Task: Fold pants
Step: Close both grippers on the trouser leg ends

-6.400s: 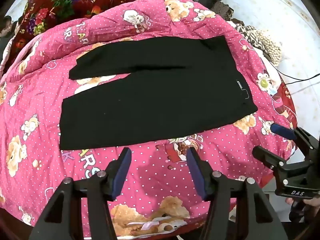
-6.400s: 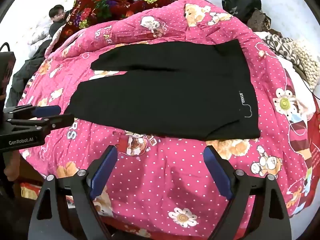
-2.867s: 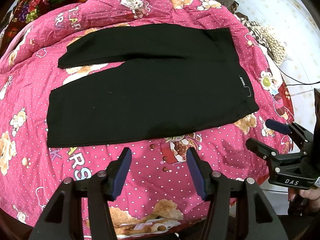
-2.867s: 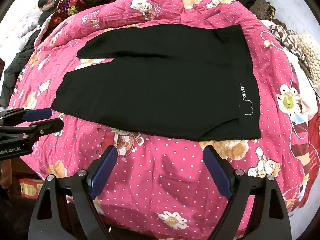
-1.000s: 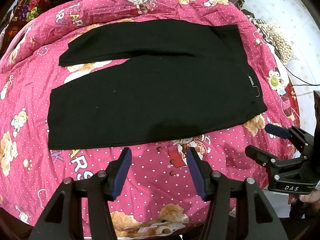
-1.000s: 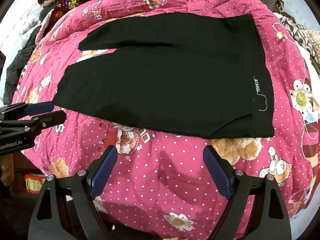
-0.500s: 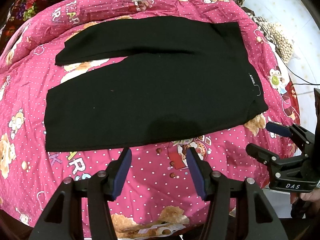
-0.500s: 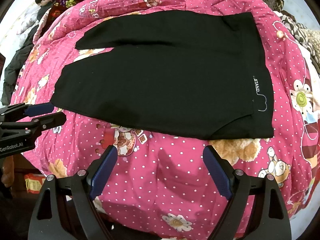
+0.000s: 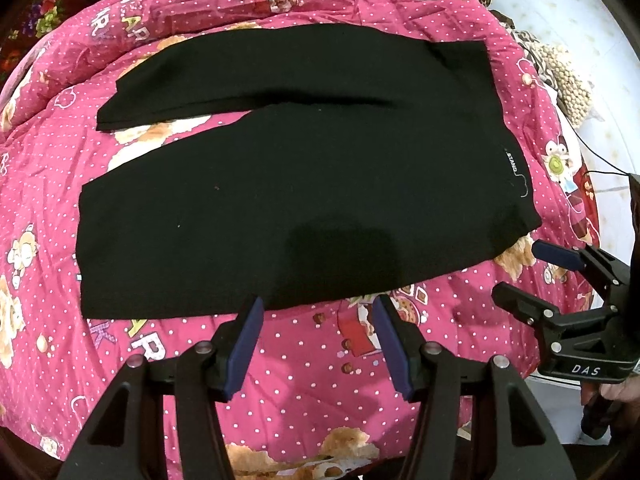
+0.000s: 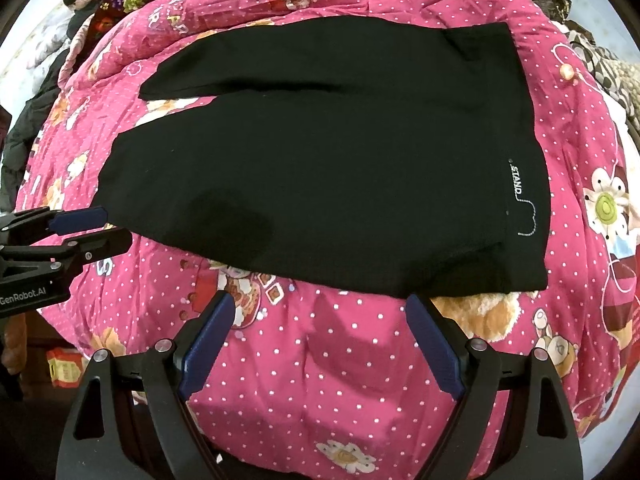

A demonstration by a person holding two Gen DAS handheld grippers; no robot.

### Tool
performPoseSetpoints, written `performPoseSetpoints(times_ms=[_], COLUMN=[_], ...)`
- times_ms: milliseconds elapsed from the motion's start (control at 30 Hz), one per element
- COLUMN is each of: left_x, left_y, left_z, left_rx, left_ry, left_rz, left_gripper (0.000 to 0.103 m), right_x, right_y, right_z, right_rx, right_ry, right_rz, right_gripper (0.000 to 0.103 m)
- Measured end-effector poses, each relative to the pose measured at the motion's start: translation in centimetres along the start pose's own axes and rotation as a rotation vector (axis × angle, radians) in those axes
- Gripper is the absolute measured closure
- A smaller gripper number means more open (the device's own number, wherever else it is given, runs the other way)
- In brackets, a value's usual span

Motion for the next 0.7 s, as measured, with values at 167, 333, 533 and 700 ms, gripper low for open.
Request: performPoseSetpoints(times_ms=[167, 333, 533, 700], left_x=[0.2, 0.7, 2.0, 4.0], left_y=[1.0, 2.3, 4.8, 8.0], left_z=[0.8, 1.5, 2.3, 2.9], left_rx=[0.014, 0.02, 0.013, -0.007], left_ry=[-0.008, -0.016, -0.018, -0.005], left_rz=[0.001, 0.0, -0.015, -0.026], left_gripper=[0.044, 0.044, 0.044, 0.044], right_x=[-0.2, -0.3, -0.3, -0.6], right_y=[1.1, 2.2, 4.4, 7.4], right_z=[0.7, 1.5, 2.5, 3.6], right_rx=[0.011, 0.021, 0.027, 0.018], right_ry=[-0.004, -0.007, -0.007, -0.009], right_rz=[0.003, 0.001, -0.016, -0.035], right_gripper=[0.016, 0.016, 0.016, 0.016])
Point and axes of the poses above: each gripper's, at about its wrist camera, not at the fingertips, and z roughly the way its jaws point, x to its left, y to its top, the point moved 8 cm from there along z, roughly the way its jaws point, and after that the axes turned 5 degrees about -y, right-handed, at the moved point
